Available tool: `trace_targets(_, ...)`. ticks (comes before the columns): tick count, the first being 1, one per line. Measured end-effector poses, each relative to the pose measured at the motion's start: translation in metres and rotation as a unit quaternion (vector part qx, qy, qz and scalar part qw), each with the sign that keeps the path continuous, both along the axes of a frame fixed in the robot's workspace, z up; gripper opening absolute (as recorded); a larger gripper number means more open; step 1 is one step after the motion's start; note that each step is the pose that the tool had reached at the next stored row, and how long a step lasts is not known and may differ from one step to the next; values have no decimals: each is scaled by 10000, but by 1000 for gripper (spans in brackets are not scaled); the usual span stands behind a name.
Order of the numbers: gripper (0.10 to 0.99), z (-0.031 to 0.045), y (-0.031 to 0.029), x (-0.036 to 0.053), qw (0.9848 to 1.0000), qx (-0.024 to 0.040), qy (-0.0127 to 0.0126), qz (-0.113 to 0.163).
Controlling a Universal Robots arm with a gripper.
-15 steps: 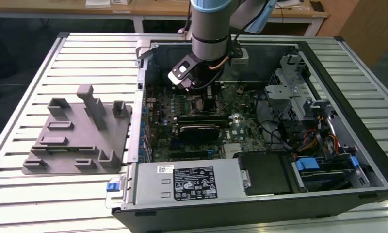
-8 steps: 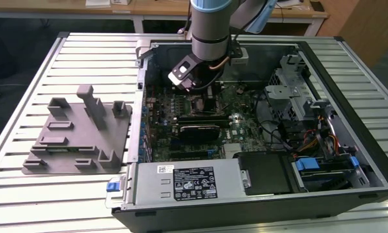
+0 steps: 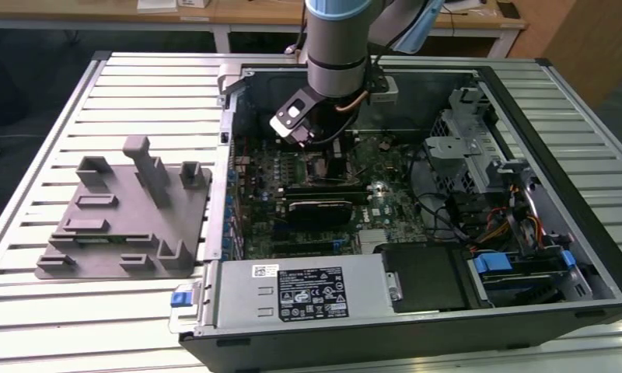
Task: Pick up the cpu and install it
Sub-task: 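Place the cpu into insertion slot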
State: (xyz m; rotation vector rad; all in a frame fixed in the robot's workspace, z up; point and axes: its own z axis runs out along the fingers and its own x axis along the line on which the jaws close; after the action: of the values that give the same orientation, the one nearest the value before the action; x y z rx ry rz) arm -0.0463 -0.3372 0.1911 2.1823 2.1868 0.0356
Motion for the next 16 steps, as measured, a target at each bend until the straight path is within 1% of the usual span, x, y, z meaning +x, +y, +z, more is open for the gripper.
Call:
trace_targets(8, 553, -7, 2, 1, 10000, 7, -5, -1)
trace_targets(9, 612, -7, 2, 1, 10000, 7, -4, -1)
trace_targets(12, 612, -4, 1, 0, 10000, 3, -2, 0)
trace_targets(16, 612, 43, 1, 0, 10000, 3, -2, -1)
